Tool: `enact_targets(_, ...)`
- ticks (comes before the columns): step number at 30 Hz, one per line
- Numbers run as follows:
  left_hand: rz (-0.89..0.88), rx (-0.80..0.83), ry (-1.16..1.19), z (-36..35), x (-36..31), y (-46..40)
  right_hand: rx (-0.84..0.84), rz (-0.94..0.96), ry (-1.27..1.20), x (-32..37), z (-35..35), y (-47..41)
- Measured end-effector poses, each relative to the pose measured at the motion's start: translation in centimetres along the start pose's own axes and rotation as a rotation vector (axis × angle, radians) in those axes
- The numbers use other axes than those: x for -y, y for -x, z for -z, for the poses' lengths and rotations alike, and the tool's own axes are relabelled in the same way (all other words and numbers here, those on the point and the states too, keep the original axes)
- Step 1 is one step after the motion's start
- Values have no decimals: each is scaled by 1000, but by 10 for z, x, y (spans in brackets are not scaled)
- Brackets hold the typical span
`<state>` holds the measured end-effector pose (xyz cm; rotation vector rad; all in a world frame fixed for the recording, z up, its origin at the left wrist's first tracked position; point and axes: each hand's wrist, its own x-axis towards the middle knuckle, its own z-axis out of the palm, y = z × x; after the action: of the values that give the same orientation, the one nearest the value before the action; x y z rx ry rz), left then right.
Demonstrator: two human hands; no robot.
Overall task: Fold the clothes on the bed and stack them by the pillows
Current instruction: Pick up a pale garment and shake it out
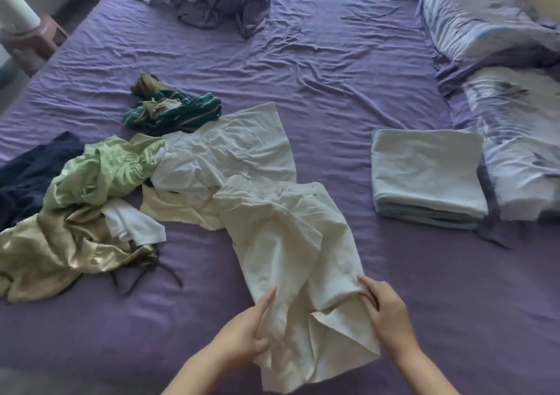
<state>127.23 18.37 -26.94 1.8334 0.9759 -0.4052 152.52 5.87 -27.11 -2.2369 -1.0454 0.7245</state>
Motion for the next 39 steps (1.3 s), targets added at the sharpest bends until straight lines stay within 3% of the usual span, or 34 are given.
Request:
enact_targets(6,72,-104,8,-45,-3,1,112,-17,121,-32,-1,17)
enact_targets(13,93,-334,74,-20,0,-41,13,179,282,16,-51,-42)
enact_targets(16,95,-399,154,8,-3,-68,138,191,261,40,-78,-77)
enact_targets(20,123,-449,196,42,-3,-89,282,42,407,57,-98,-102)
enact_targets(22,143,-478,231,59,2,-96,242,115,435,68,-101,-99)
enact_targets(26,215,-603,309,103,11,-108,249,365,166,104,-124,-54)
enact_targets(31,242,-455,120,137,33,-108,495,529,18,144,-167,-7)
enact_targets(34,214,-378,13,146,57,-104,308,441,-128,136,-159,-31)
enact_targets(36,203,-328,-21,145,70,-103,116,354,-26,116,-148,-67)
enact_targets(39,188,-369,28,136,75,-111,181,193,312,94,-137,-115)
